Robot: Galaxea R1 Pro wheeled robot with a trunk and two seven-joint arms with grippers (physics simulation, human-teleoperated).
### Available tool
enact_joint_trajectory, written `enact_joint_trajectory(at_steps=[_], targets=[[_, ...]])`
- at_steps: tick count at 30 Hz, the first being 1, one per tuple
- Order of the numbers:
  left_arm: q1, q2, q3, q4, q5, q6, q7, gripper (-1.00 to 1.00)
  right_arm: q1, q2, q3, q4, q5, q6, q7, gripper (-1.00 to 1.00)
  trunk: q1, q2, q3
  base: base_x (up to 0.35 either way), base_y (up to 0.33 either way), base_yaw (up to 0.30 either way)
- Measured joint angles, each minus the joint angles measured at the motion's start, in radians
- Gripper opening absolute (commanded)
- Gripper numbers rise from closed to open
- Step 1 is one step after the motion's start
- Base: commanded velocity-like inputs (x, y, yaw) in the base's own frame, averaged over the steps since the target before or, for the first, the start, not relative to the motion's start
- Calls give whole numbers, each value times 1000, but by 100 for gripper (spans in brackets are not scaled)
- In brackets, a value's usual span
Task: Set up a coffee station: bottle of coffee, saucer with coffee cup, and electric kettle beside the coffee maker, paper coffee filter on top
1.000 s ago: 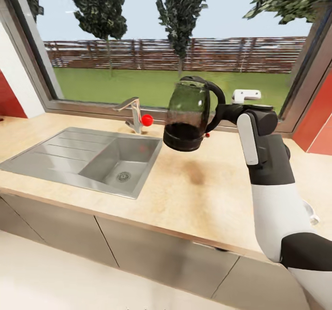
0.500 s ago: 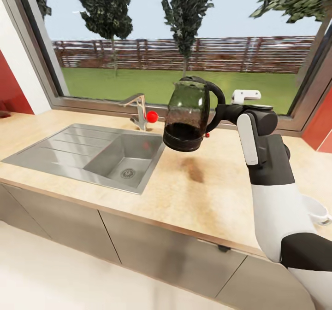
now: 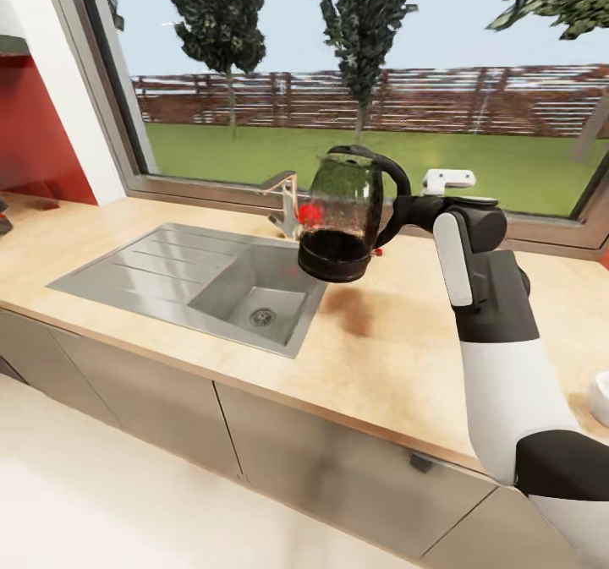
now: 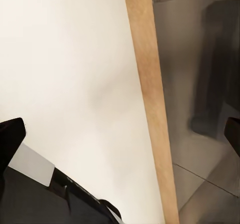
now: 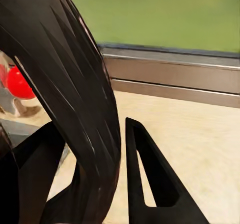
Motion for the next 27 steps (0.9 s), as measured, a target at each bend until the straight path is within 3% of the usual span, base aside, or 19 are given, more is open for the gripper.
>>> enact_joint_trajectory(at_steps=[6, 27], targets=[[0, 0, 0, 0, 0, 0, 0, 100, 0, 0, 0, 1, -3, -1, 2, -100, 0, 0, 0, 41, 224, 100], [0, 0, 0, 0, 0, 0, 1, 100, 15, 2, 2, 8, -1, -2, 2, -100, 0, 0, 0, 1, 6, 269]])
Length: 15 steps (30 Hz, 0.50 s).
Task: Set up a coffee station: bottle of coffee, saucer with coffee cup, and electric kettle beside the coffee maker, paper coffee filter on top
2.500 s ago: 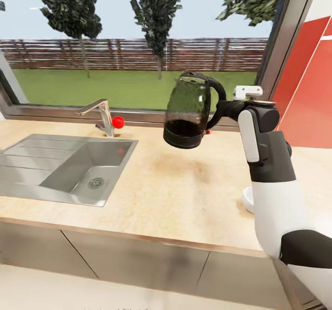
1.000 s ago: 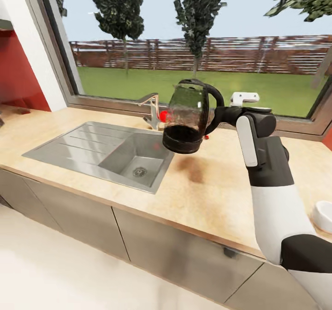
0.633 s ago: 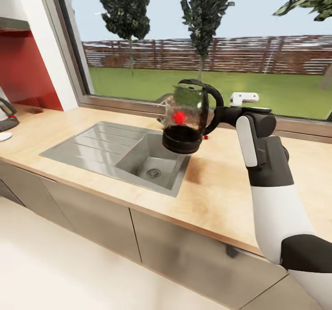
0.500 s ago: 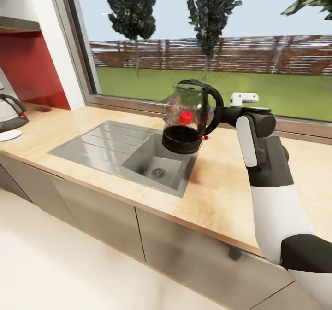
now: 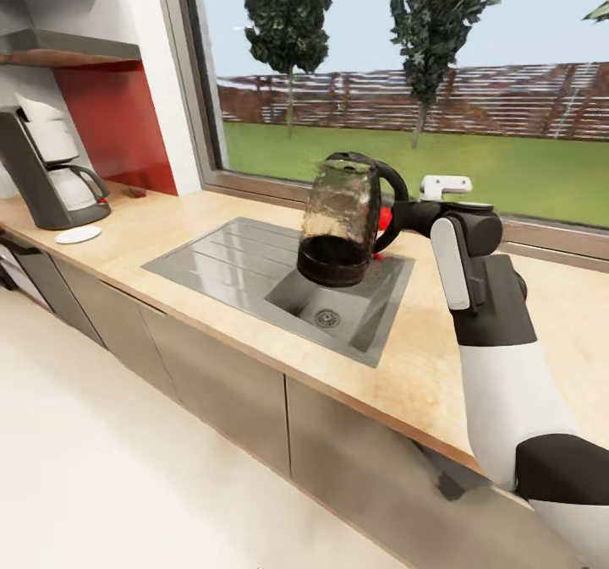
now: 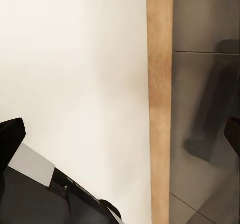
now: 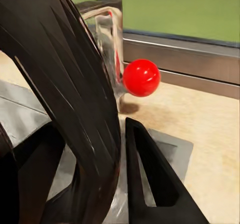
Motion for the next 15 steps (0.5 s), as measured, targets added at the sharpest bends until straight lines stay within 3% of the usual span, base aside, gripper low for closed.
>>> enact_joint_trajectory(at_steps=[10, 15], targets=[[0, 0, 0, 0, 0, 0, 0, 100, 0, 0, 0, 1, 0, 0, 0, -100, 0, 0, 0, 4, 3, 273], [0, 0, 0, 0, 0, 0, 0, 100, 0, 0, 0, 1, -3, -1, 1, -100, 0, 0, 0, 165, 125, 178]])
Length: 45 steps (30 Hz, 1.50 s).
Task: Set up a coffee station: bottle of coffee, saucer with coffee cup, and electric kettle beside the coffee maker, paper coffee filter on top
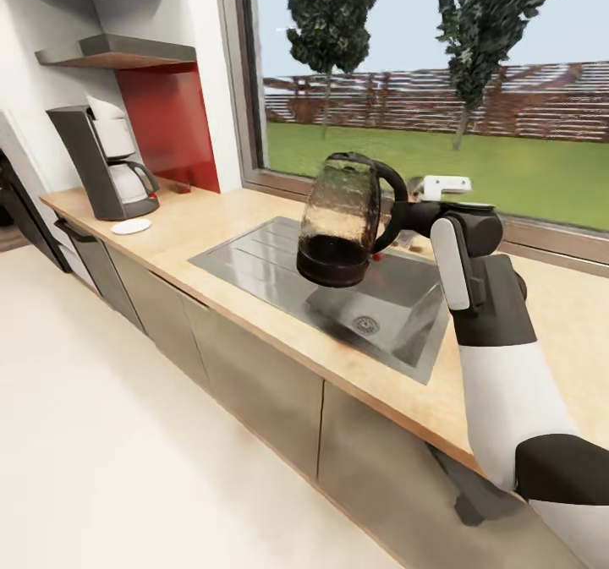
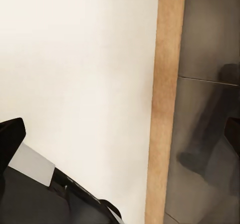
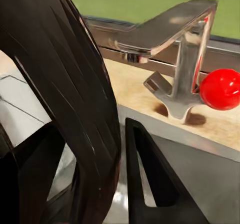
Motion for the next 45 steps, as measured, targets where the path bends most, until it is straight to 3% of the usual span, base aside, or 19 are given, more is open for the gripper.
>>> enact_joint_trajectory(at_steps=[20, 45], targets=[[0, 0, 0, 0, 0, 0, -1, 100, 0, 0, 0, 2, 3, 0, 1, -100, 0, 0, 0, 231, 215, 209], [0, 0, 0, 0, 0, 0, -1, 100, 1, 0, 0, 3, 4, 0, -1, -100, 0, 0, 0, 128, 299, 8]])
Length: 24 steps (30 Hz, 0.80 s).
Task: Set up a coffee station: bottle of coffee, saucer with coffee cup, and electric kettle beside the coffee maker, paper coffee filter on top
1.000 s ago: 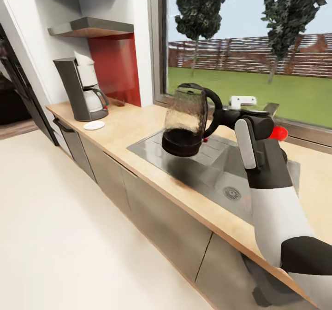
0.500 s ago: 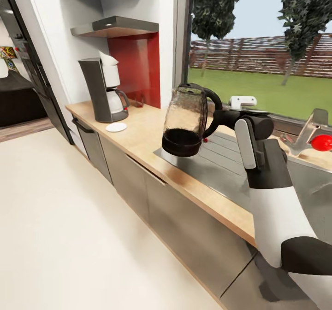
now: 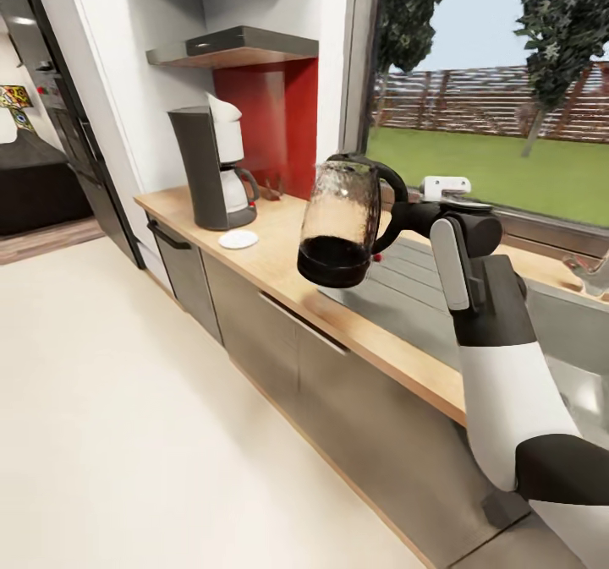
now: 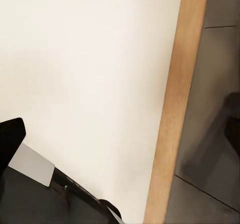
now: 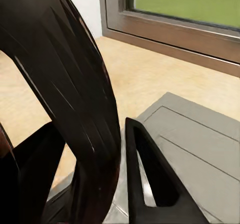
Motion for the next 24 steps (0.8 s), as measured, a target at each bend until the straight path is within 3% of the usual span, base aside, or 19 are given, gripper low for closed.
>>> enact_joint_trajectory(at_steps=[15, 22, 24], targets=[[0, 0, -1, 0, 0, 0, 1, 100, -1, 2, 7, -1, 9, -1, -11, -100, 0, 0, 0, 213, 259, 0], [0, 0, -1, 0, 0, 0, 1, 100, -8, 1, 6, 5, 20, 0, -27, -100, 0, 0, 0, 58, 52, 0], [0, 0, -2, 0, 0, 0, 1, 100, -13, 5, 6, 17, 44, 2, -69, -100, 0, 0, 0, 9, 8, 0]])
